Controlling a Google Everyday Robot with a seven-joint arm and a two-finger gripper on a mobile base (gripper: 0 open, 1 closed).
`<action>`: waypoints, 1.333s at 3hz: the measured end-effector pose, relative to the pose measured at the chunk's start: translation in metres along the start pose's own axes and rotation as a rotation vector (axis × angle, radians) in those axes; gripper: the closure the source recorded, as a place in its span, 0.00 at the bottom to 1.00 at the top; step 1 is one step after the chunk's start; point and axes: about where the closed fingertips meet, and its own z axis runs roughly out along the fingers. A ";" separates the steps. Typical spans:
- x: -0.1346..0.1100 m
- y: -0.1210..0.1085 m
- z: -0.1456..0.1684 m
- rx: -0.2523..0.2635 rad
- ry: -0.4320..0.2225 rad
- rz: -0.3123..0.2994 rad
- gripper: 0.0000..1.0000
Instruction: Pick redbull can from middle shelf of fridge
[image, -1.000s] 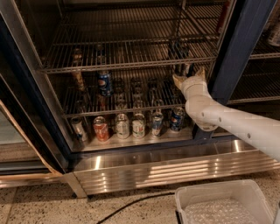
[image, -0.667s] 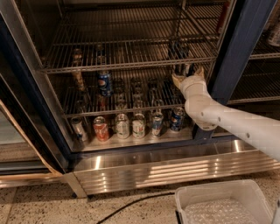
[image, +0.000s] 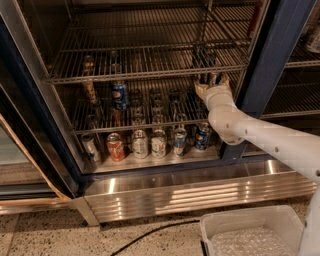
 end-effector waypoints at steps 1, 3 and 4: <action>0.004 0.000 0.008 0.008 0.008 0.019 0.35; 0.016 -0.002 0.028 0.051 0.030 0.047 0.31; 0.023 -0.002 0.037 0.061 0.037 0.056 0.31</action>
Offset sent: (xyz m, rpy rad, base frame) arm 0.0290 -0.0098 -0.0163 0.0472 0.0110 -0.0710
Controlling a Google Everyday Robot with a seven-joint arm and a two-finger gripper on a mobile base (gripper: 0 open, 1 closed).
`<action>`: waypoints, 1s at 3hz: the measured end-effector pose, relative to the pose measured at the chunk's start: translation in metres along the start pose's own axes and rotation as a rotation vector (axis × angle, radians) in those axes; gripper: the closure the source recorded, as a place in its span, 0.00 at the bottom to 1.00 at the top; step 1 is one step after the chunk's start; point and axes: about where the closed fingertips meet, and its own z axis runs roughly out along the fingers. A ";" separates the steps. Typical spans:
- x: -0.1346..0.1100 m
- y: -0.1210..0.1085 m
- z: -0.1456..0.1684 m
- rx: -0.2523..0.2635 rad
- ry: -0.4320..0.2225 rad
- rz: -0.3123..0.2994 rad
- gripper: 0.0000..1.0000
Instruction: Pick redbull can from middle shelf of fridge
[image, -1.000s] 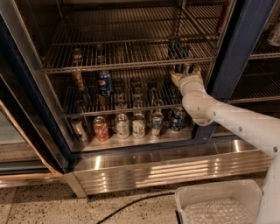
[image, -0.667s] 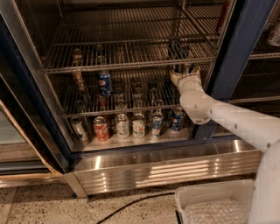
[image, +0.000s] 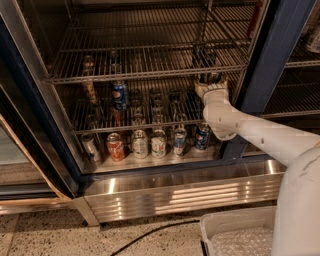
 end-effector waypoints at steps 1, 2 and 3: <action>0.007 -0.004 0.006 0.016 0.012 0.009 0.50; 0.007 -0.004 0.006 0.016 0.012 0.009 0.72; 0.007 -0.004 0.006 0.016 0.012 0.009 0.95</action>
Offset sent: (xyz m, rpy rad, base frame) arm 0.0039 -0.0055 -0.0054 0.0072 0.0064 -0.0167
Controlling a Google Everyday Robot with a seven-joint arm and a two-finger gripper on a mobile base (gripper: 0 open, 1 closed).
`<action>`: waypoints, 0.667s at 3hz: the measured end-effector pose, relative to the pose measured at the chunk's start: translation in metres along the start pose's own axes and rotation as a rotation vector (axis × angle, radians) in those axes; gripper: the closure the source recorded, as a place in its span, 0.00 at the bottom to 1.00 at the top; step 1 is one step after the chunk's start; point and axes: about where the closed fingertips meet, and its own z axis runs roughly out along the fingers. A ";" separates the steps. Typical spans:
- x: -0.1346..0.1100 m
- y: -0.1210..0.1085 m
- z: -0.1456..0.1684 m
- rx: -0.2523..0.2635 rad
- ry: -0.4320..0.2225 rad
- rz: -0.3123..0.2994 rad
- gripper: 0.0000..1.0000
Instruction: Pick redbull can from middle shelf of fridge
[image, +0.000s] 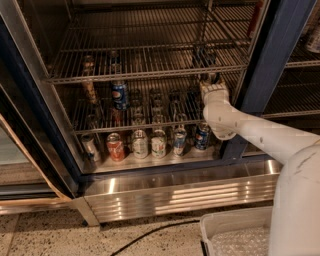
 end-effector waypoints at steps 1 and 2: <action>0.000 0.000 0.000 0.000 0.000 0.000 1.00; 0.000 0.000 0.000 0.000 0.000 0.000 1.00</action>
Offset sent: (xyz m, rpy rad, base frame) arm 0.0000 0.0000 0.0000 0.0000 0.0000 0.0000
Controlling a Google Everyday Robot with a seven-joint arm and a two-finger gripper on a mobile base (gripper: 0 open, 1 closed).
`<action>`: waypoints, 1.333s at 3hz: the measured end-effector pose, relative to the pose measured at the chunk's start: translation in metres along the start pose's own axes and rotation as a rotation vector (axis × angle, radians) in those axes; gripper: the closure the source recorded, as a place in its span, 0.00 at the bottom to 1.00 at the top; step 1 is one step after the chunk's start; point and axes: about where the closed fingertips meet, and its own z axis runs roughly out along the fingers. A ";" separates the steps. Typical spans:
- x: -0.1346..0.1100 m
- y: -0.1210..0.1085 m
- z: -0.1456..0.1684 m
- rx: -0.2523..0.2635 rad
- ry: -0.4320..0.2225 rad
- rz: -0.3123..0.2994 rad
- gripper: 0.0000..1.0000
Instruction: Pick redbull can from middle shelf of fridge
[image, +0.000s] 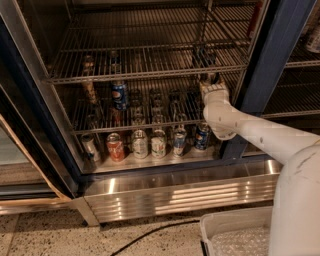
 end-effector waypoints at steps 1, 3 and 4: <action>-0.005 0.003 -0.002 -0.018 -0.012 0.016 1.00; -0.029 0.000 -0.025 -0.054 -0.076 0.053 1.00; -0.037 0.001 -0.036 -0.084 -0.078 0.066 1.00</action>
Offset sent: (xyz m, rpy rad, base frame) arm -0.0262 0.0056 0.0371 0.0670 -0.0904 0.0671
